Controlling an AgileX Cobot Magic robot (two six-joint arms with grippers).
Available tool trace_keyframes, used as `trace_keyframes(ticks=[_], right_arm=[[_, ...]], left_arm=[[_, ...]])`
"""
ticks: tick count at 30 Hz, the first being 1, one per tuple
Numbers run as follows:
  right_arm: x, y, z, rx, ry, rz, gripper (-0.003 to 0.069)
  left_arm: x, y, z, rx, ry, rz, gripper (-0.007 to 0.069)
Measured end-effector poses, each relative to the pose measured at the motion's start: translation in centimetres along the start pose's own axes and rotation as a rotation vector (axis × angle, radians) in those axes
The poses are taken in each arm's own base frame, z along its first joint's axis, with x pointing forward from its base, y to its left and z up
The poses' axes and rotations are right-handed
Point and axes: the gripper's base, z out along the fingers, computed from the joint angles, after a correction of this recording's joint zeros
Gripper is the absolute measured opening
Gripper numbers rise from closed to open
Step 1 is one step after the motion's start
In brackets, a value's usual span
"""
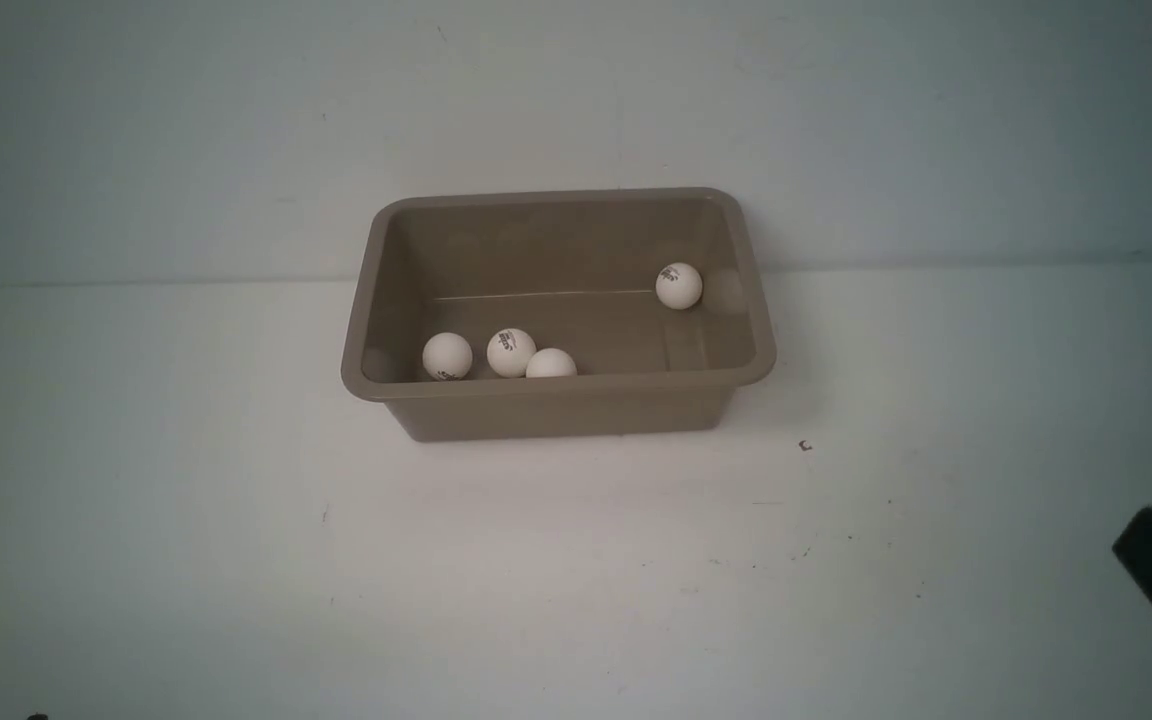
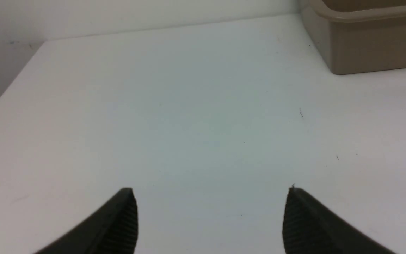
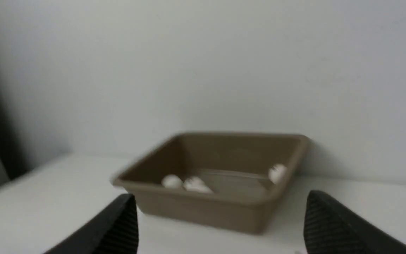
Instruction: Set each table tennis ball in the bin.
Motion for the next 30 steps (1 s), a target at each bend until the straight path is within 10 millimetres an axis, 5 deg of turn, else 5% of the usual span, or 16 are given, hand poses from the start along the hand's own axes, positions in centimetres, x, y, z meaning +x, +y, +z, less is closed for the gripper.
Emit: trace_keyframes(ticks=[4,8,14,30], right_arm=[[1.9,-0.3,-0.2,0.005,0.212,-0.267,0.0568],[2.9,-0.3,-0.3,-0.025,0.267,-0.359,0.0568],[6.5,-1.2,-1.9,0.064,0.268,-0.293,0.0568],[9.6,-2.2,-3.1,0.244,0.251,-0.197,0.0568]], left_arm=[[0.0,0.0,0.0,0.000,0.000,0.000,0.0499],[0.0,0.0,0.0,0.000,0.000,0.000,0.0499],[0.0,0.0,0.0,0.000,0.000,0.000,0.0499],[0.0,0.0,0.0,0.000,0.000,0.000,0.0499]])
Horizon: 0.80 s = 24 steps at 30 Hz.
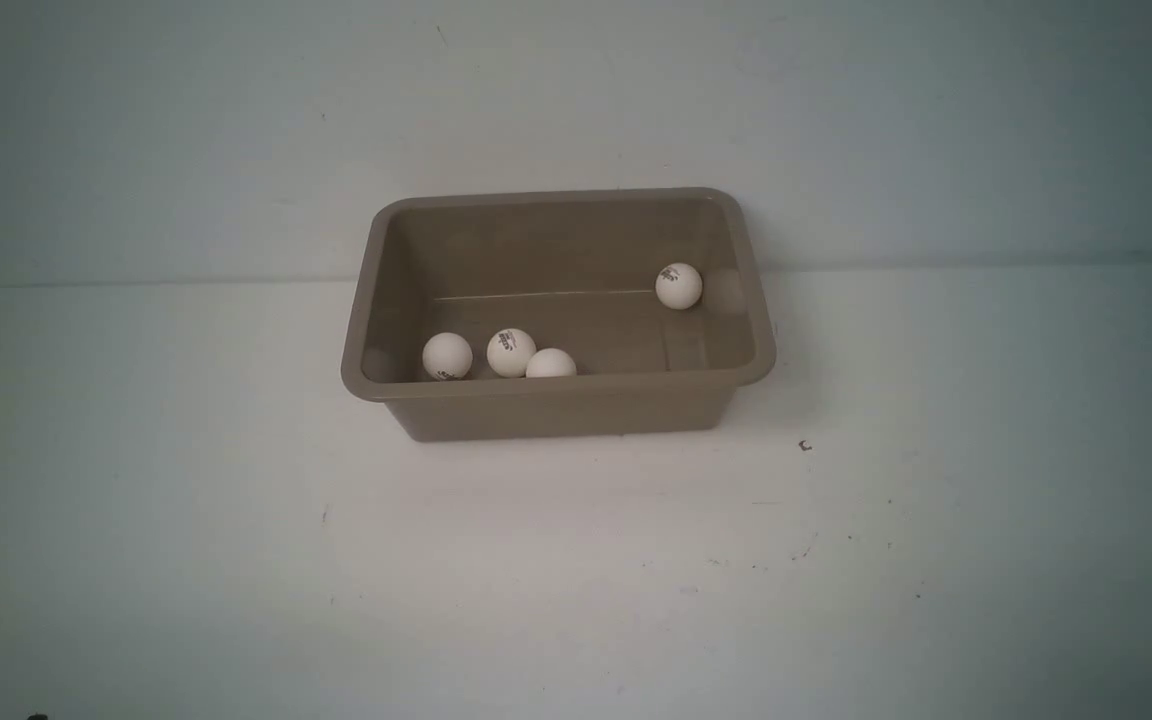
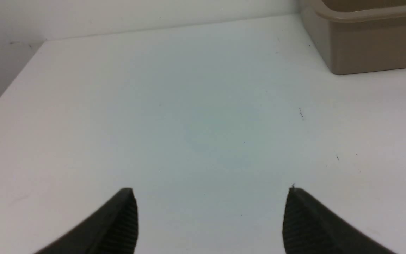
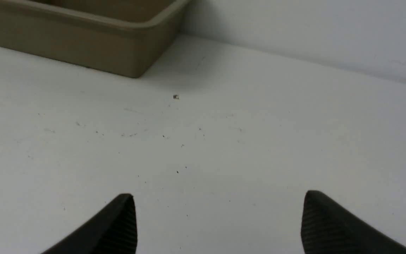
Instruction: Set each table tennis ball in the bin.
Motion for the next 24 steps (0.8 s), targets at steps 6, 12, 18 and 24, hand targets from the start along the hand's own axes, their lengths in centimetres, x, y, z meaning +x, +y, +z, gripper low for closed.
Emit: trace_keyframes(ticks=[6,12,18,24], right_arm=[[-0.10,-0.18,-0.01,0.034,-0.037,0.047,0.0568],[-0.09,-0.31,0.00,0.055,-0.038,0.053,0.0568],[-0.06,-0.50,-0.02,0.091,-0.033,0.055,0.0568],[-0.05,-0.53,-0.02,0.096,-0.032,0.047,0.0568]], left_arm=[[0.00,0.00,0.00,0.000,-0.001,0.000,0.0499],[0.00,0.00,0.00,0.000,-0.001,0.001,0.0499],[0.00,0.00,0.00,0.000,-0.001,0.001,0.0499],[0.00,0.00,0.00,0.000,-0.001,0.001,0.0499]])
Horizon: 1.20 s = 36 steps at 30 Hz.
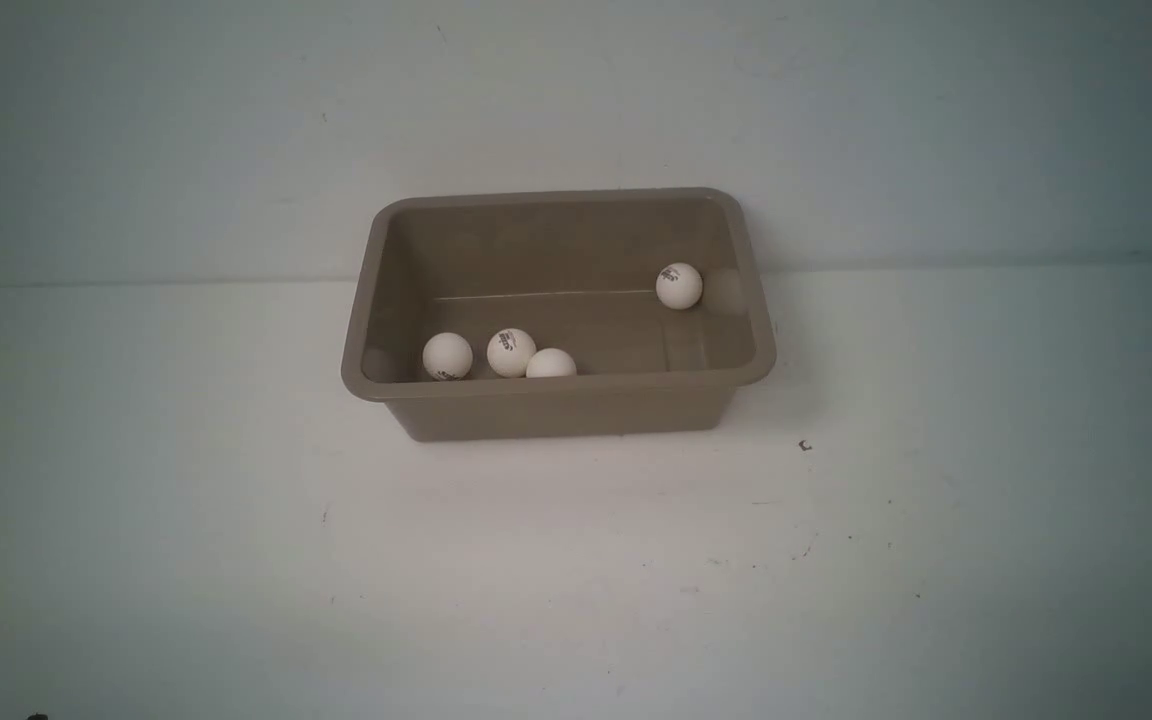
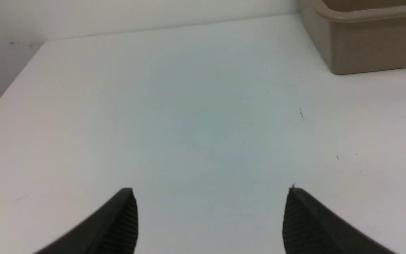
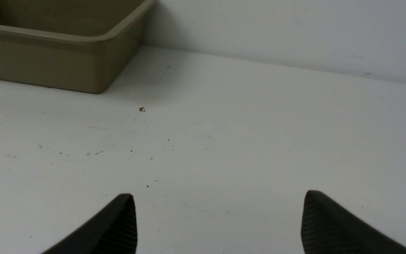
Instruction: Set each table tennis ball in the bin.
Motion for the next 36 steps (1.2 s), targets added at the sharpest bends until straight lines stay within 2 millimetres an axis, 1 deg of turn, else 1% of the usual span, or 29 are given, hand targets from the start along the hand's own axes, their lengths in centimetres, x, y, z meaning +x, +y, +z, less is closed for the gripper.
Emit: trace_keyframes(ticks=[11,36], right_arm=[[0.00,-0.01,0.00,0.001,0.000,-0.027,0.0568],[0.00,-0.01,0.00,0.001,0.000,-0.030,0.0568]], left_arm=[[0.00,0.00,0.00,0.000,0.000,0.000,0.0499],[0.00,0.00,0.00,0.000,0.000,0.000,0.0499]])
